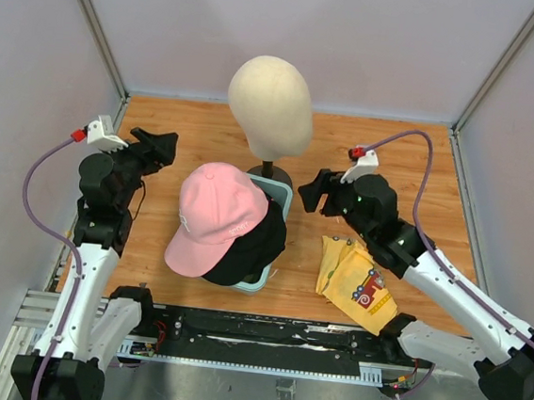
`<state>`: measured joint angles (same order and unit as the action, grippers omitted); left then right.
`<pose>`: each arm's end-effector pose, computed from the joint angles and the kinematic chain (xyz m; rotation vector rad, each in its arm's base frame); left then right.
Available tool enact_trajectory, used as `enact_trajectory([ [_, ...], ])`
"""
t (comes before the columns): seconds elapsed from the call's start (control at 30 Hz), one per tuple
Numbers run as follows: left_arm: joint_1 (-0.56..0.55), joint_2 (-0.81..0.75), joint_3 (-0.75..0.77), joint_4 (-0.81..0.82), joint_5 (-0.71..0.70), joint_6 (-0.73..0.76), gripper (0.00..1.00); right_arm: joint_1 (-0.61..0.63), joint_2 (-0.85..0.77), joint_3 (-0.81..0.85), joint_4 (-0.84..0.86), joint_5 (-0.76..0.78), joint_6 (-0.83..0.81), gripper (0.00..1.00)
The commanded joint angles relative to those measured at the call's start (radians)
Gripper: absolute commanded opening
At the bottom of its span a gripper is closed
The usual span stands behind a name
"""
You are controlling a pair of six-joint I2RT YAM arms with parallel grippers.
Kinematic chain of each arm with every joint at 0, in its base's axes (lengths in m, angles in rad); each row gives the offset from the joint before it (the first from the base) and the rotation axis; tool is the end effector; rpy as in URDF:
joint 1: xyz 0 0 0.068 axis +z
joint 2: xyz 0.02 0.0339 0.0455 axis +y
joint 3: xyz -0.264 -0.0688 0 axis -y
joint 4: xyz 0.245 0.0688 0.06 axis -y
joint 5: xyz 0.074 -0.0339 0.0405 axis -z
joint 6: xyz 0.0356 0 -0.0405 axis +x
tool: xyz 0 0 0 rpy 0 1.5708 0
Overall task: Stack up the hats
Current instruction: Move the bin to the center of the board.
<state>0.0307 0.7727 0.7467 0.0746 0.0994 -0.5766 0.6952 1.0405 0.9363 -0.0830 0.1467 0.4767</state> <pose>0.1868 0.0022 0.3567 -0.3843 1.4957 -0.5103 0.1905 0.1521 0.3551 -0.0878 1.8105 0.7180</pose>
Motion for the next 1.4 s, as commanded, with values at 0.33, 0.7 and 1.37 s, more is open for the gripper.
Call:
enact_trajectory([
  [0.33, 0.004, -0.034, -0.078, 0.004, -0.016, -0.048, 0.78, 0.224, 0.055, -0.148, 0.03, 0.189, 0.356, 0.66],
  [0.7, 0.004, -0.06, -0.087, -0.01, -0.032, -0.009, 0.78, 0.224, 0.215, -0.096, 0.11, 0.274, 0.443, 0.64],
  [1.37, 0.004, -0.07, -0.096, -0.001, -0.088, 0.021, 0.78, 0.223, 0.374, -0.048, 0.112, 0.237, 0.578, 0.39],
])
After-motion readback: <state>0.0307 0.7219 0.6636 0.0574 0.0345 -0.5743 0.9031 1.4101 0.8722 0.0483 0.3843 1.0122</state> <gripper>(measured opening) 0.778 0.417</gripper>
